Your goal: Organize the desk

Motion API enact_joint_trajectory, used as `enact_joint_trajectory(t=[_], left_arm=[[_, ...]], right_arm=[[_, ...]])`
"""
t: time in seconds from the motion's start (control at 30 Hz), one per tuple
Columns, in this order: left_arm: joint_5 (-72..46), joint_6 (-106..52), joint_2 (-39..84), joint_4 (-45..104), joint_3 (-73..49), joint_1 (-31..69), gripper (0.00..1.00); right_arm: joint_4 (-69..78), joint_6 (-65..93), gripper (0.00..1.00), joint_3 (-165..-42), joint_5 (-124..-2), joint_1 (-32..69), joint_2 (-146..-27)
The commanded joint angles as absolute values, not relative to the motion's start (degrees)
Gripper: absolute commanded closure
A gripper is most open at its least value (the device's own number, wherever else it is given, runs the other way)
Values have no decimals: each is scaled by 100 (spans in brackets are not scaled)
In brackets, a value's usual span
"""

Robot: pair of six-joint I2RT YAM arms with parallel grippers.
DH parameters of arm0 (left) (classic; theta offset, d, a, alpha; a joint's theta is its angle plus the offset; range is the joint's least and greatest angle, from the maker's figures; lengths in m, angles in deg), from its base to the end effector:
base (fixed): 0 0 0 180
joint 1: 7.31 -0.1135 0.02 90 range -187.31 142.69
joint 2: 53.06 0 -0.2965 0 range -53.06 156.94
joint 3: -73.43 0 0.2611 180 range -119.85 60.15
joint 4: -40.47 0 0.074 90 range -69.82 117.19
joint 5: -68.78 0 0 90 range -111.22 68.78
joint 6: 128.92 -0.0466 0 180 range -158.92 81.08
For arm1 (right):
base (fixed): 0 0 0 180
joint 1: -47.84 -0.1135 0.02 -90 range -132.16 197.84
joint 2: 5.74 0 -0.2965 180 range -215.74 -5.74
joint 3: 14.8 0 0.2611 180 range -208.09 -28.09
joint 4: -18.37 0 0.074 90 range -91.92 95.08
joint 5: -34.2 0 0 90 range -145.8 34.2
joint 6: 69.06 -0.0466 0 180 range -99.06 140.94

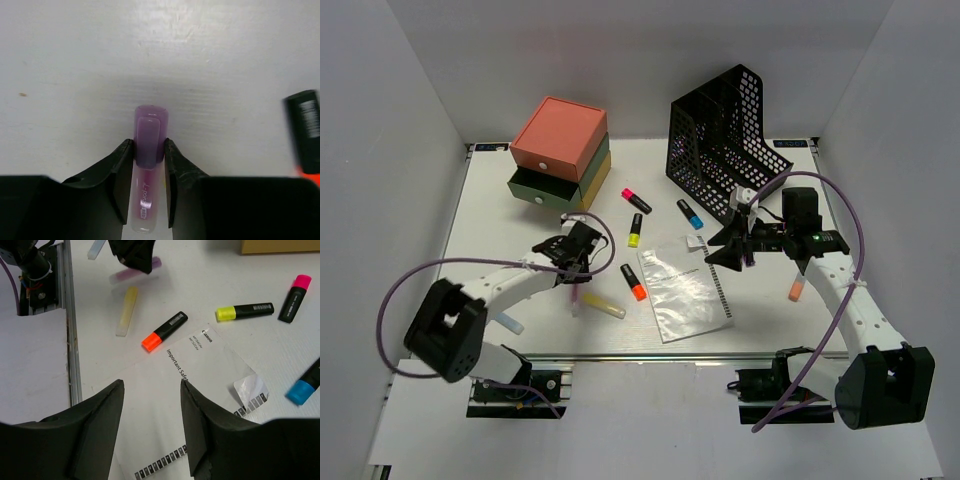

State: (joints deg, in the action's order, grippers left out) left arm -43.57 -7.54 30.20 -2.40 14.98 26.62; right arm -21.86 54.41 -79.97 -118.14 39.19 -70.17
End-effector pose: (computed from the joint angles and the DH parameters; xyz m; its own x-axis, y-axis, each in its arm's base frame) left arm 0.2312 -0.1341 0.1901 -0.8617 -0.0007 -0.5074 -0.0612 0.9928 0.1026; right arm 0.2181 0.0749 0.3235 -0.1133 -0.2762 -0.9544 -0.9687 0.2443 0.0443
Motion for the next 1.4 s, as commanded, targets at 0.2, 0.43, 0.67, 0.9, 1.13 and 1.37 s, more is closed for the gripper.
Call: enact_joint_trajectory(t=[0.2, 0.43, 0.67, 0.9, 1.13, 1.37], left_arm=[[-5128, -518, 1225, -876, 346, 2591, 100], [-5505, 476, 986, -770, -251, 2320, 100], [-5427, 1390, 1751, -797, -1183, 1538, 100], [-5322, 2418, 2365, -464, -1351, 615, 100], [-5242, 2717, 2963, 116, -1570, 298, 100], [-4935, 2990, 3394, 688, -1474, 70, 100]], right_arm=[[-2111, 5486, 47, -7986, -11996, 4010, -6920], [-1927, 5258, 64, -7933, -11926, 4037, -6885], [-1777, 5143, 100, -7889, -11811, 4054, -6806], [-1725, 5099, 100, -7863, -11776, 4089, -6762], [-1646, 5056, 100, -7819, -11697, 4090, -6788], [-1558, 5012, 100, -7775, -11609, 4081, -6806]])
